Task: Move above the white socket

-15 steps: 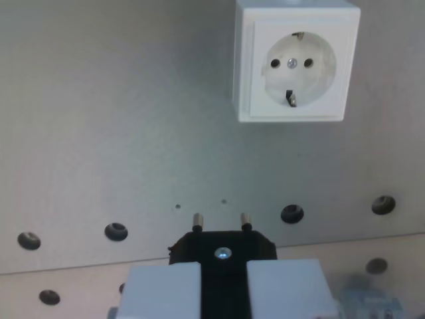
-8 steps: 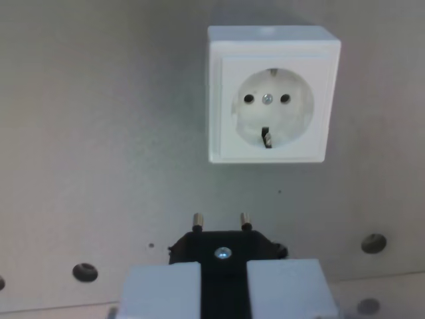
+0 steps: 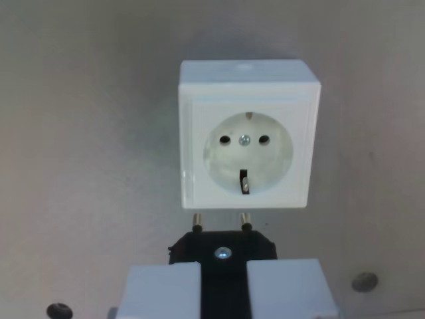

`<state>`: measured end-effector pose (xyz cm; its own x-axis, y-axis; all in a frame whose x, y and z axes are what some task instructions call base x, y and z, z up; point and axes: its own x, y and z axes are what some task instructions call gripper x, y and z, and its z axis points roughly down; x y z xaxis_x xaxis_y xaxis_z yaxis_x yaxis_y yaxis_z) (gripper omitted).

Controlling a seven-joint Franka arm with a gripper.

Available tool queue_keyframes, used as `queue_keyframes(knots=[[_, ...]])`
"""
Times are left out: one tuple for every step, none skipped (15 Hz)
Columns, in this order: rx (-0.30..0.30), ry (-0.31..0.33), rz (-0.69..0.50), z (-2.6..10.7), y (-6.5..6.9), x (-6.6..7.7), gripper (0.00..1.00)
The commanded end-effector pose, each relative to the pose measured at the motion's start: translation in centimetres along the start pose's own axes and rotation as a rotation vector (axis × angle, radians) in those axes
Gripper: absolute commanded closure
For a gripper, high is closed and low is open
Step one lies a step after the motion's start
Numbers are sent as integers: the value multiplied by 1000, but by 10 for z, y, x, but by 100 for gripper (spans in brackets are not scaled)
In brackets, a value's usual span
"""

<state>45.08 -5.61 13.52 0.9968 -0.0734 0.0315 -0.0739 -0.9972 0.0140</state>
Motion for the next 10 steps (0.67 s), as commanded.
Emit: queue_keyframes(knots=[[-48,22,-20,12,8,9,100],[-50,22,-21,15,9,10,100],[-51,21,-22,17,10,11,100],[-52,21,-22,19,11,12,100],[-53,20,-19,20,12,12,100],[-54,18,-18,22,12,13,100],[-54,18,-17,23,13,13,100],[-54,17,-17,24,14,13,100],[-55,19,-19,25,14,14,100],[-55,20,-20,26,15,14,100]])
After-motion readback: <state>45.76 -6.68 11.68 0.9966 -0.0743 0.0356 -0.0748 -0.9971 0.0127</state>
